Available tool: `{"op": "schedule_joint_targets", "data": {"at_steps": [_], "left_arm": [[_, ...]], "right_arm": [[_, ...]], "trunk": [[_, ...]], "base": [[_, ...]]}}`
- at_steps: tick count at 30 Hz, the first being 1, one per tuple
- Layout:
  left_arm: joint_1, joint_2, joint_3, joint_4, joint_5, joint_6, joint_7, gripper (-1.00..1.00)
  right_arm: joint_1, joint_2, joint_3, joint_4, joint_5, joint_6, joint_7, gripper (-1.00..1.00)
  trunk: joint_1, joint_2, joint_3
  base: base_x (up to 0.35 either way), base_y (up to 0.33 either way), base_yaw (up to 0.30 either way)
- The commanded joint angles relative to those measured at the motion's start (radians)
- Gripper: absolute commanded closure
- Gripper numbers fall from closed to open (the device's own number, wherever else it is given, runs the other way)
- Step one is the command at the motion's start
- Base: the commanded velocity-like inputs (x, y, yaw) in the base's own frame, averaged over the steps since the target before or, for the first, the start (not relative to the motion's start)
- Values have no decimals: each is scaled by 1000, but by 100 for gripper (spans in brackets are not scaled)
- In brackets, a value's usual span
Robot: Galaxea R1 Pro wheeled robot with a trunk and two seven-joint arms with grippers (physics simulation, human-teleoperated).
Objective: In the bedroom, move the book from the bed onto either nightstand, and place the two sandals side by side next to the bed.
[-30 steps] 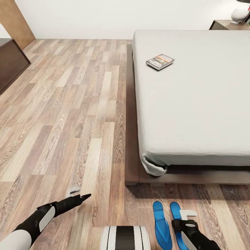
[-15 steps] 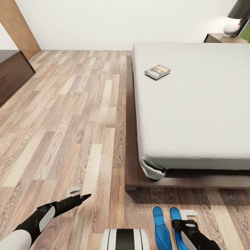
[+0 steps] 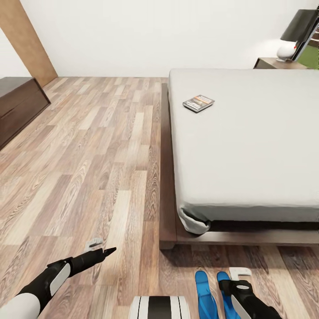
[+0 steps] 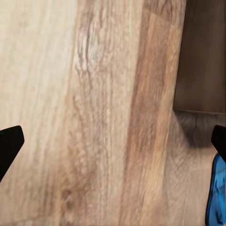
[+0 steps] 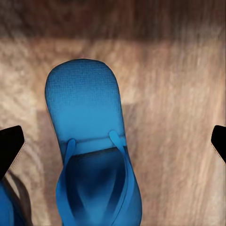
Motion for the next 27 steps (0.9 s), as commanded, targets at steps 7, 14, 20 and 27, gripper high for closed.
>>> {"op": "schedule_joint_targets", "data": {"at_steps": [7,14,20,27], "left_arm": [[0,1,-5,-1,11,9,-1,-100],[0,1,-4,-1,11,9,-1,-100],[0,1,-4,-1,11,9,-1,-100],[0,1,-5,-1,10,9,-2,-100]], "right_arm": [[0,-3,8,-3,-7,6,-6,-100],[0,-4,8,-23,-8,8,-6,-100],[0,-4,10,-48,-8,10,-5,-100],[0,-8,8,-56,-19,15,232,-100]], "trunk": [[-3,1,27],[-6,3,54],[-9,4,77],[-12,6,104]], "base": [[0,0,0],[0,0,0],[0,0,0],[0,0,0]]}}
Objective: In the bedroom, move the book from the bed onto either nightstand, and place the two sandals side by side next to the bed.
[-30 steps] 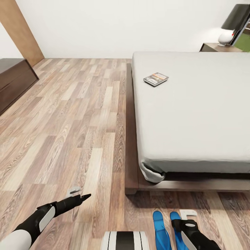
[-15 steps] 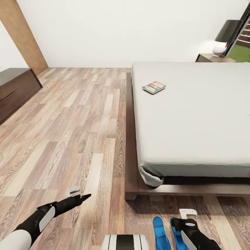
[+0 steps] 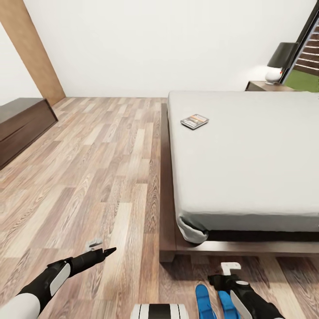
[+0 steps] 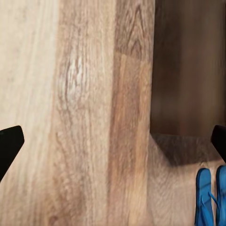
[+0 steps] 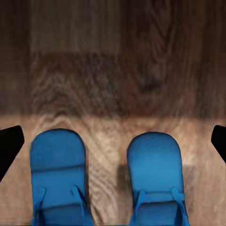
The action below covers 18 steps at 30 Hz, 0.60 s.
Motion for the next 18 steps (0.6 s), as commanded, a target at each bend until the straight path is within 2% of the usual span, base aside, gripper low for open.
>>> {"op": "schedule_joint_targets", "data": {"at_steps": [1,2,5,6,10,12,15,17,18], "left_arm": [[-1,1,-4,-1,10,9,0,-100],[-1,1,-4,-1,10,9,0,-100],[0,1,-6,0,10,8,1,-100],[0,-1,-8,3,10,6,1,-100],[5,-12,-9,8,6,0,3,-100],[8,-14,-10,28,5,-9,5,-100],[11,-16,-11,168,2,-104,7,-100],[12,-19,-11,260,1,-190,8,-100],[12,-22,-11,336,1,-262,8,-100]], "right_arm": [[0,-3,4,-7,-6,8,107,-100],[0,-5,0,-11,-7,11,258,-100],[0,-8,-4,-9,-18,13,413,-100],[0,-9,-4,-7,-35,13,452,-100],[1,-11,-3,0,-94,12,485,-100],[1,-12,-3,8,-104,9,488,-100],[4,-12,-3,97,-112,-1,489,-100],[4,-12,-3,173,-113,-5,489,-100],[4,-12,-3,235,-114,-7,489,-100]], "trunk": [[-1,0,3],[-1,0,7],[-2,1,19],[-3,1,23],[-5,2,38],[-6,3,46],[-7,3,57],[-8,4,65],[-8,4,69]], "base": [[0,0,0],[0,0,0],[0,0,0],[0,0,0],[0,0,0],[0,0,0],[0,0,0],[0,0,0],[0,0,0]]}}
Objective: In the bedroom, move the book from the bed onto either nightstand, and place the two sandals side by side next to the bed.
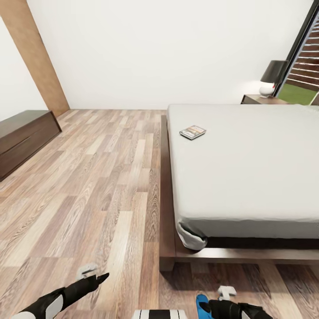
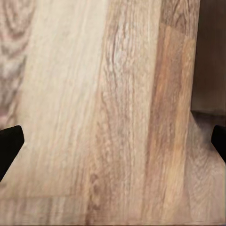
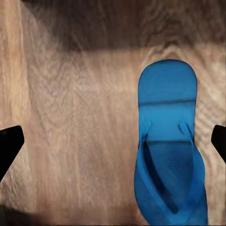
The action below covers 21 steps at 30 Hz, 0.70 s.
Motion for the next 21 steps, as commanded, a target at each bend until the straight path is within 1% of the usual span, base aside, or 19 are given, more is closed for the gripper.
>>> {"op": "schedule_joint_targets", "data": {"at_steps": [1,2,4,6,7,9,11,14,17,18,21], "left_arm": [[-1,-1,-5,14,12,-13,-3,-100],[-1,-4,-6,30,12,-30,-3,-100],[-1,-30,-8,54,10,-56,-2,-100],[0,-36,-13,58,7,-60,-1,-100],[0,-38,-16,58,5,-61,0,-100],[-1,-41,-34,60,-5,-63,1,-100],[-1,-43,-43,61,-9,-65,1,-100],[0,-48,-47,62,-11,-66,2,-100],[-1,-49,-48,63,-11,-66,2,-100],[-1,-48,-48,63,-11,-66,2,-100],[-1,-49,-48,63,-11,-66,3,-100]], "right_arm": [[-1,-1,3,12,-11,6,1,-100],[-1,-1,3,28,-11,6,1,-100],[-1,0,3,51,-11,5,1,-100],[-1,0,3,55,-10,5,0,-100],[-1,0,3,55,-10,5,0,-100],[-1,1,3,58,-10,5,0,-100],[-1,1,3,59,-10,5,0,-100],[-1,2,3,59,-10,6,0,-100],[-1,2,3,60,-10,4,-1,-100],[-1,2,3,60,-10,-35,-2,-100],[-1,2,3,60,-10,-60,-2,-100]], "trunk": [[-1,0,3],[-1,0,7],[-2,1,15],[-3,1,23],[-3,1,27],[-4,2,34],[-5,2,42],[-7,3,54],[-8,4,65],[-8,4,69],[-10,5,81]], "base": [[0,0,0],[0,0,0],[0,0,0],[0,0,0],[0,0,0],[0,0,0],[0,0,0],[0,0,0],[0,0,0],[0,0,0],[0,0,0]]}}
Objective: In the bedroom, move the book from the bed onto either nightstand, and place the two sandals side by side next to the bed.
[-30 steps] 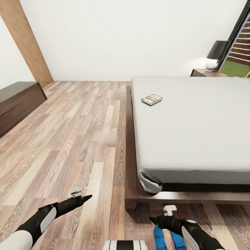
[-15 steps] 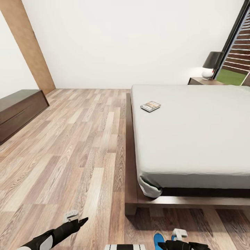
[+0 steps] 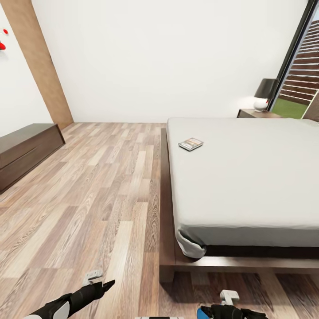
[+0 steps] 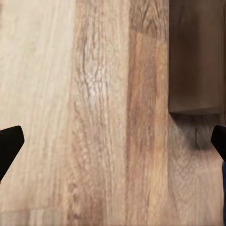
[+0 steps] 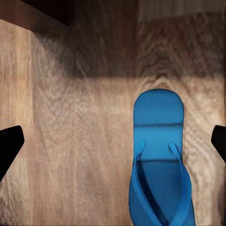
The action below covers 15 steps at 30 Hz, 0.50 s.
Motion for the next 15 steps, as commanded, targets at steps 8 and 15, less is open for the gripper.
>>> {"op": "schedule_joint_targets", "data": {"at_steps": [8,15], "left_arm": [[0,0,-9,1,6,-4,-1,-100],[0,-7,-10,1,6,-4,-1,-100]], "right_arm": [[1,-4,4,87,-10,-4,2,-100],[1,-54,3,194,-10,-83,2,-100]], "trunk": [[-4,2,30],[-7,3,57]], "base": [[0,0,0],[0,0,0]]}}
